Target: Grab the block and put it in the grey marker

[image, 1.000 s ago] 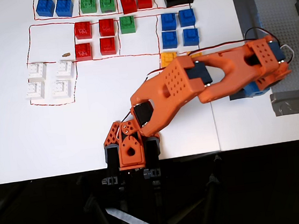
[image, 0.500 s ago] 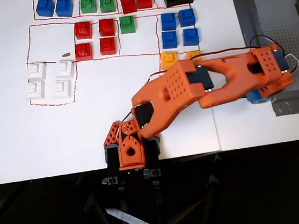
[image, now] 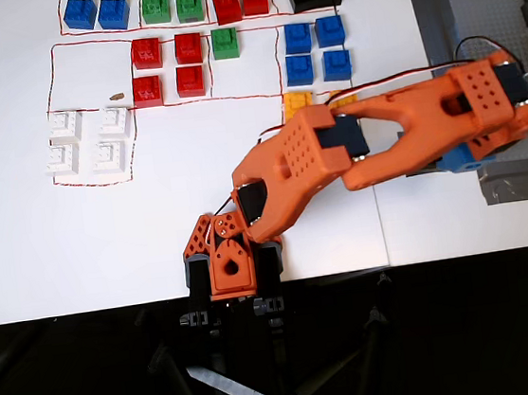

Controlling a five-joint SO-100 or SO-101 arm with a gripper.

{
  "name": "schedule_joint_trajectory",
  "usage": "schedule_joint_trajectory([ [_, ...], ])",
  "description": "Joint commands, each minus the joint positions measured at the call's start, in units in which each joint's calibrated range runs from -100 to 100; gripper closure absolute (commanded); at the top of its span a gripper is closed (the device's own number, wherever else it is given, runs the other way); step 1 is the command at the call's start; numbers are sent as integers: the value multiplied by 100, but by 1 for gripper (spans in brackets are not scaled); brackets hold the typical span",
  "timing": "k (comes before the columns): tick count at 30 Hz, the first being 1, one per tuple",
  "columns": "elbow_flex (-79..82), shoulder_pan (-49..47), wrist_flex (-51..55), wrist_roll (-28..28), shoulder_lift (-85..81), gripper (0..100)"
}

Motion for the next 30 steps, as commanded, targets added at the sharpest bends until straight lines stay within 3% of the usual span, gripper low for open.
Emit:
schedule_joint_trajectory([
  [1, -536, -388, 187, -190, -1298, 88],
  [7, 191, -1295, 326, -894, -1911, 100],
  [22, 2052, -5446, 995, -4117, -2990, 100],
  [30, 2351, -7035, 905, -4947, -3215, 100],
])
